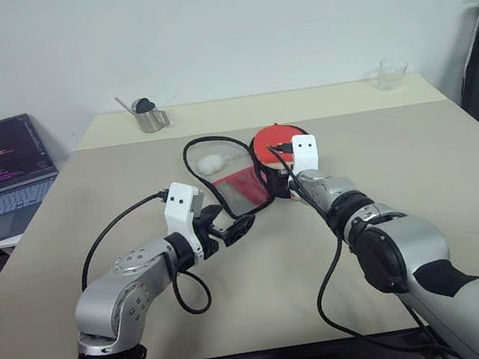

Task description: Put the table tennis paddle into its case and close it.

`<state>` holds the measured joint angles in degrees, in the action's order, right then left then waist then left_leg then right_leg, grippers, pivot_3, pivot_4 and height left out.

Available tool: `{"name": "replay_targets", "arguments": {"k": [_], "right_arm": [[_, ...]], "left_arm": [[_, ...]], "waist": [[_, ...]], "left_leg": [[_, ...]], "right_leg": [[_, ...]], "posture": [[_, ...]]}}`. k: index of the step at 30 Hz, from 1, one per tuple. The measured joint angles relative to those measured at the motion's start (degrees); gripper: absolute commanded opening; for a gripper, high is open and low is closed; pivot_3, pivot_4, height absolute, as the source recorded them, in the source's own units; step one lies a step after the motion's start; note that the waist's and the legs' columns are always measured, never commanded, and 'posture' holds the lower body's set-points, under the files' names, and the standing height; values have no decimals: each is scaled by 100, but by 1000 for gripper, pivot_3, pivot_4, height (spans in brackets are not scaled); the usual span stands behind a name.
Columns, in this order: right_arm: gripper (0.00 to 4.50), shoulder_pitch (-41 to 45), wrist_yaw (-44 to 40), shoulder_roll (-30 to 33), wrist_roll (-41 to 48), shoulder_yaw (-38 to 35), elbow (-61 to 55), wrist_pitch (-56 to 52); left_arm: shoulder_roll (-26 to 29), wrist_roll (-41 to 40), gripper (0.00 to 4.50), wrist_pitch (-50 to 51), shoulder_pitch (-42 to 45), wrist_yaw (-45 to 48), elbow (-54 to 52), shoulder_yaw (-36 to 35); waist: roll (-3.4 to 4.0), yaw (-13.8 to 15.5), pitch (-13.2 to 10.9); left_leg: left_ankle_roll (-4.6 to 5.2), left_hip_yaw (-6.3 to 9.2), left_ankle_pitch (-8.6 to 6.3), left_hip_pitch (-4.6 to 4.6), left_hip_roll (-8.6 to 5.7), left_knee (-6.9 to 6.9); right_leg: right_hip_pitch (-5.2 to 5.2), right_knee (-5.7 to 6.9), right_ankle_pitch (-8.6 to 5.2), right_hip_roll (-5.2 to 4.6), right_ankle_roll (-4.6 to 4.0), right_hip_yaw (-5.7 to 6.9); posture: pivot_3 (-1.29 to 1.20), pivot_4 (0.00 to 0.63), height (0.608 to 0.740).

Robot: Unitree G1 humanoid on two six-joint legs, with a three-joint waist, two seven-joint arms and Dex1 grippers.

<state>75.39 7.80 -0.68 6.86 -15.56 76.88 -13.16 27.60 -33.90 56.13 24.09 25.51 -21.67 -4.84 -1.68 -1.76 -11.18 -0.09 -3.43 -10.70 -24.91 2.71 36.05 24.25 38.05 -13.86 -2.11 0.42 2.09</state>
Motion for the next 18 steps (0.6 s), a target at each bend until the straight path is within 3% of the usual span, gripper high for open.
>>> {"name": "replay_targets", "arguments": {"k": [4, 18], "right_arm": [[4415, 0, 2, 0, -20, -3, 0, 12], [4467, 56, -239, 215, -46, 6, -126, -261]], "left_arm": [[-11, -1, 4483, 9, 0, -8, -5, 0], [-74, 7, 4483, -27, 28, 18, 2, 96]], "waist": [[0, 0, 0], [0, 2, 0]], "left_leg": [[0, 0, 0, 3, 0, 1], [0, 0, 0, 3, -1, 1]], "right_leg": [[-3, 0, 0, 0, 0, 0], [-4, 0, 0, 0, 0, 0]], "posture": [[0, 150, 740], [0, 150, 740]]}}
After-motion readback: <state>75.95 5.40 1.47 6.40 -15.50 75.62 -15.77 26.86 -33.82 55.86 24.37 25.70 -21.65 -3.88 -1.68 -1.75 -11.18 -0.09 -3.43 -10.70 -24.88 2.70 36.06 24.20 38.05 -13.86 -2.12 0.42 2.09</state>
